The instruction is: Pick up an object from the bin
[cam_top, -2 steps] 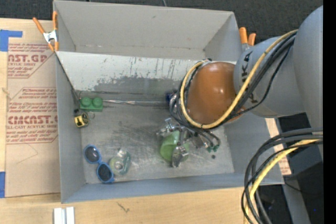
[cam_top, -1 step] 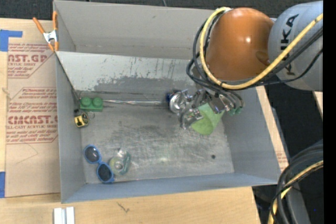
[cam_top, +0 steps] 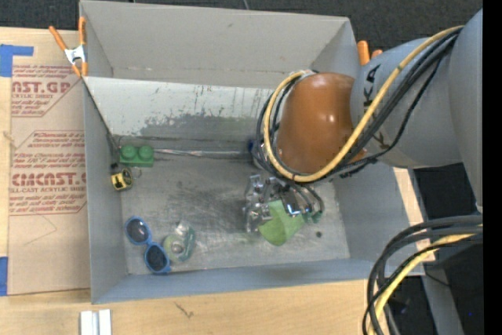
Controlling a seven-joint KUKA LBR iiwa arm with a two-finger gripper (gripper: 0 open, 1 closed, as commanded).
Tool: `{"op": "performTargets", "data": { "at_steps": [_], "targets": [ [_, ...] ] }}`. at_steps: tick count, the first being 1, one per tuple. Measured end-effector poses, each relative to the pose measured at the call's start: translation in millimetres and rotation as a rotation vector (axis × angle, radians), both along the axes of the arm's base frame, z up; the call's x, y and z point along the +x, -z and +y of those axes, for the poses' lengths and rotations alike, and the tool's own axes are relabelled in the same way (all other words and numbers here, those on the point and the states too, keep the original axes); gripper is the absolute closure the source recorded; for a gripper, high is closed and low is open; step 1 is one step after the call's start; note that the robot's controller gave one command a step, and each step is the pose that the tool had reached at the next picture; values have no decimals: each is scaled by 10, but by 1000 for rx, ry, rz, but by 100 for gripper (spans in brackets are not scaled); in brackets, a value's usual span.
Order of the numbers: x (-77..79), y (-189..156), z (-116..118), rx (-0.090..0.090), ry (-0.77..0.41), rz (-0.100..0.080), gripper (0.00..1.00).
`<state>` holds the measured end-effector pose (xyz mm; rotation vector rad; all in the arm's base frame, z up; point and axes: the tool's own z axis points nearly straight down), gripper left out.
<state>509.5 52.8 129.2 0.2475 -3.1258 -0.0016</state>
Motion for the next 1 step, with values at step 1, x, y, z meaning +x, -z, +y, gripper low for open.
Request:
{"op": "performTargets", "data": {
  "at_steps": [1],
  "targets": [
    [61, -1057, -100, 0, -8, -15, 100]
  ]
}}
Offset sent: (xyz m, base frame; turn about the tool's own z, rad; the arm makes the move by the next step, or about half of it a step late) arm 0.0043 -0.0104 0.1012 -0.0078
